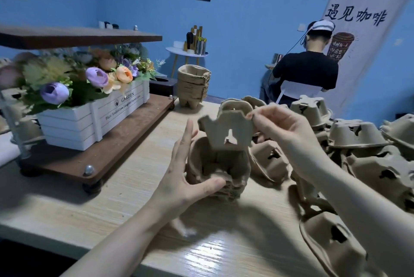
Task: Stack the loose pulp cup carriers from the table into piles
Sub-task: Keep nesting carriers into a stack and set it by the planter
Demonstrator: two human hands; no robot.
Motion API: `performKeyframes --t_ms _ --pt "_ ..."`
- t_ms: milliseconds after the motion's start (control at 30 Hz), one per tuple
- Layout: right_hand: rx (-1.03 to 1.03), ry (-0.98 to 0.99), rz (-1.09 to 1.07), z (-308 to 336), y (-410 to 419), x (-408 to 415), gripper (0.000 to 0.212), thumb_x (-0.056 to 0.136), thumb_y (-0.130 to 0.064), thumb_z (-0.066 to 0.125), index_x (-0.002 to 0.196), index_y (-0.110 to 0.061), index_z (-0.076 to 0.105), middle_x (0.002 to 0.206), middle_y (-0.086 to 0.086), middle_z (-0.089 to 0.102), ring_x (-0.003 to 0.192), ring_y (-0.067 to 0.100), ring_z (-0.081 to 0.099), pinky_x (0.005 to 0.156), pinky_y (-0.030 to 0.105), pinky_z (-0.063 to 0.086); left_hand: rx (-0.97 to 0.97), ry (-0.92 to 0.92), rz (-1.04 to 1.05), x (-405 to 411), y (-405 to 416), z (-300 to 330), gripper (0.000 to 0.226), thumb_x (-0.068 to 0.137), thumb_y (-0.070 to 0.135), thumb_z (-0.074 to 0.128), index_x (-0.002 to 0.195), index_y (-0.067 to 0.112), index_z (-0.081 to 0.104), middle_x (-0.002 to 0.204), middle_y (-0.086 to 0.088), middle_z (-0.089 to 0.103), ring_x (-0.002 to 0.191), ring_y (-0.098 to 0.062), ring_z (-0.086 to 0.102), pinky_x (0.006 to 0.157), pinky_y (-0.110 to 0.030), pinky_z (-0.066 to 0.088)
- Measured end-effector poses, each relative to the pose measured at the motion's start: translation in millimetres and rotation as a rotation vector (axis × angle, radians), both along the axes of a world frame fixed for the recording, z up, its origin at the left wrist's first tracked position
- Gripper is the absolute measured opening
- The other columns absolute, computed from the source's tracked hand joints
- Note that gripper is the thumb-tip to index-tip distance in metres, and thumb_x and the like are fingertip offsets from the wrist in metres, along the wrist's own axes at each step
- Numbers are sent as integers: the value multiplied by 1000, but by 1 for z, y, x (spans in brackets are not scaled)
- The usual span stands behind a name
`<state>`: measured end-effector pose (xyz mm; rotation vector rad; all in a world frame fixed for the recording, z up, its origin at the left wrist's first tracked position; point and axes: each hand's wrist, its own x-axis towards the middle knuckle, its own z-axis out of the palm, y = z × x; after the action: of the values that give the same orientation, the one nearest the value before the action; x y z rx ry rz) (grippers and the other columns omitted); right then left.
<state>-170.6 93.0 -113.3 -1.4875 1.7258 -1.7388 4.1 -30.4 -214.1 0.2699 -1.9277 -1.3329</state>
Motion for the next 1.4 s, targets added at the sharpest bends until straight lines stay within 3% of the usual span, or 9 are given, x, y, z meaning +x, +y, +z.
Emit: performKeyframes --t_ms 333,467,633,767,867,967,1067,1200,1400 --pt "-1 631 -19 -48 25 0 13 89 -22 66 92 -13 75 113 0 69 110 9 62 89 24 50 43 -24 1 -1 -1 1 114 52 59 84 140 72 13 153 14 36 141 -5 38 116 -45 36" --pt "58 827 -23 -46 30 0 19 90 -32 62 96 -20 76 117 -8 68 106 14 57 94 22 41 25 -57 -10 0 -3 1 117 43 81 77 142 70 14 151 29 31 137 12 34 110 -24 38" --pt "257 779 73 -45 48 -3 37 89 -47 61 118 -27 69 138 -9 56 128 14 47 105 42 39 5 -59 1 -2 -1 4 107 46 63 79 139 62 25 150 24 32 123 30 31 92 6 30" --pt "167 626 -36 -24 79 -12 35 87 -37 66 119 -22 68 128 -5 63 125 9 52 102 33 45 -24 -66 0 -4 1 7 98 49 58 77 136 55 33 143 21 38 118 28 39 89 5 32" --pt "178 557 -217 1 117 -27 28 84 -33 68 110 -24 71 108 -12 69 95 6 61 77 17 44 -72 -101 -21 -7 5 9 97 50 60 75 137 56 33 137 25 37 118 25 41 91 4 32" --pt "293 571 -293 5 151 -36 16 82 -28 68 96 -22 75 86 -17 68 70 7 56 63 17 40 -101 -98 -48 -14 16 10 95 51 60 74 136 56 33 133 25 38 117 24 41 91 5 32" --pt "474 574 -291 -8 176 -33 11 77 -35 73 87 -30 75 85 -17 67 80 7 60 67 14 42 -148 -99 -60 -27 28 12 89 51 60 72 133 56 36 124 19 40 112 25 41 89 5 30" --pt "710 676 -382 -27 193 -30 45 66 -71 55 97 -40 67 95 -19 59 94 0 53 79 23 44 -177 -62 -94 -37 34 9 78 57 60 72 128 61 42 125 18 44 115 14 46 90 0 35" --pt "425 607 -529 -20 181 -40 37 71 -56 67 97 -28 65 96 -10 56 84 12 56 76 37 48 -138 9 -93 -39 40 4 87 56 55 72 136 48 37 135 19 43 117 19 46 90 0 36"
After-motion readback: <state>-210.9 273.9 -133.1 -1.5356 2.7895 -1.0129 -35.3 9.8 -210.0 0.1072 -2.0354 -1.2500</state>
